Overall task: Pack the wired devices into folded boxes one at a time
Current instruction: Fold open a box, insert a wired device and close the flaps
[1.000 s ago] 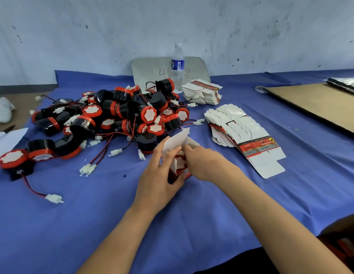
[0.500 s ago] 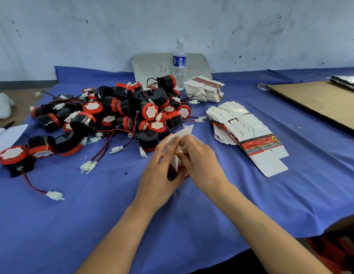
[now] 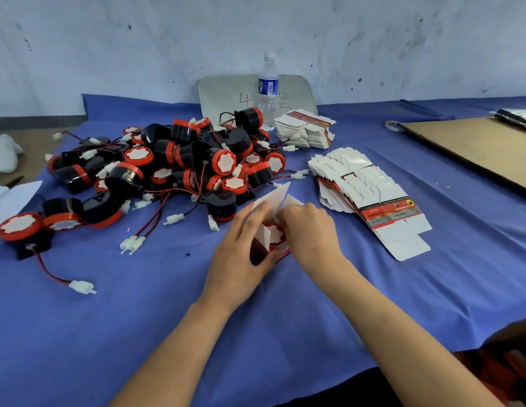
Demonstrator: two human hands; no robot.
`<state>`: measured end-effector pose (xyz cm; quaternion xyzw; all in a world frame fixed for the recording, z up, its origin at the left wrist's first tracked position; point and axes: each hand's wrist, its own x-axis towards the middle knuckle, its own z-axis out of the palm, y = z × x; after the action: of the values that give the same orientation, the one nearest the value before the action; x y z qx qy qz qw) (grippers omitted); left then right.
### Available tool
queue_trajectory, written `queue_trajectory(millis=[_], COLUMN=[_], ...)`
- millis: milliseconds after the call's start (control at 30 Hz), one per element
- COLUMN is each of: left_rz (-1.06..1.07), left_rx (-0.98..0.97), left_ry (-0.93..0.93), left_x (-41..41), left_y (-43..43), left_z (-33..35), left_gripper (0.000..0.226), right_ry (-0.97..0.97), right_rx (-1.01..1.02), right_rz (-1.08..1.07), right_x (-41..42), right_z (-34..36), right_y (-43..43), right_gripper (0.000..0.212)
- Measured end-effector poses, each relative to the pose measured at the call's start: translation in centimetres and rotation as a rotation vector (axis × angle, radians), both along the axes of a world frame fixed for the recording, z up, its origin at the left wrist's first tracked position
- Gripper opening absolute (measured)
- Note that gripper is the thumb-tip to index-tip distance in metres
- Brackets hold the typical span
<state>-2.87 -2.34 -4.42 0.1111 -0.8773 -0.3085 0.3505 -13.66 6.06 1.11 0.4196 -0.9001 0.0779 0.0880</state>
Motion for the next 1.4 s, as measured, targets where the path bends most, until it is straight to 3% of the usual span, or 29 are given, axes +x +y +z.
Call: queue_trajectory(millis=[133, 267, 333, 433, 500, 567, 700, 833, 967, 1100, 1167, 1400], left_rz=[-0.017, 0.044, 0.074, 0.067, 0.035, 0.02, 0.004, -0.007, 0.011, 0.081, 0.074, 0.001], left_rx=[0.074, 0.195, 0.235, 0.183, 0.087, 0.075, 0.14, 0.134, 0.033, -0.124, -0.175, -0.137], left_ry=[0.002, -0.019, -0.038, -0.072, -0.082, -0.112, -0.116, -0.07, -0.03, -0.002, -0.052, -0.086], left_x=[0.2, 0.3, 0.2, 0.0, -0.1, -0.1, -0.2, -0.1, 0.0, -0.1, -0.1, 0.1], left_y=[0.0, 0.0, -0.2, -0.5, -0.6, -0.6, -0.7, -0.7, -0.4, 0.3, 0.5, 0.2], left_z=[0.1, 0.0, -0.4, -0.7, -0.7, -0.6, -0.5, -0.4, -0.4, 0.0, -0.1, 0.0], left_gripper=[0.079, 0.085, 0.08, 0.071, 0.064, 0.053, 0.038, 0.037, 0.034, 0.032, 0.034, 0.044], right_ry=[0.06, -0.107, -0.097, -0.059, -0.416, -0.797, -0.815, -0.672, -0.637, -0.8, -0.813, -0.873], right_rx=[0.173, 0.182, -0.093, -0.763, -1.046, -1.154, -1.03, -0.835, -0.905, -0.96, -0.933, -0.978], right_rz=[0.053, 0.122, 0.191, 0.282, 0.271, 0.232, 0.225, 0.224, 0.214, 0.252, 0.296, 0.325], right_x=[-0.2, -0.8, -0.9, -0.2, -0.2, -0.4, -1.1, -0.9, -0.2, -0.5, -0.7, -0.6], right_z=[0.9, 0.6, -0.5, -2.6, -3.5, -3.8, -4.4, -4.5, -4.4, -4.3, -4.2, -3.5], right_y=[-0.2, 0.1, 0.9, 2.0, 2.3, 2.2, 2.5, 2.4, 2.3, 2.1, 2.1, 2.5], right_gripper=[0.016, 0.023, 0.029, 0.031, 0.034, 0.031, 0.043, 0.047, 0.066, 0.086, 0.078, 0.01])
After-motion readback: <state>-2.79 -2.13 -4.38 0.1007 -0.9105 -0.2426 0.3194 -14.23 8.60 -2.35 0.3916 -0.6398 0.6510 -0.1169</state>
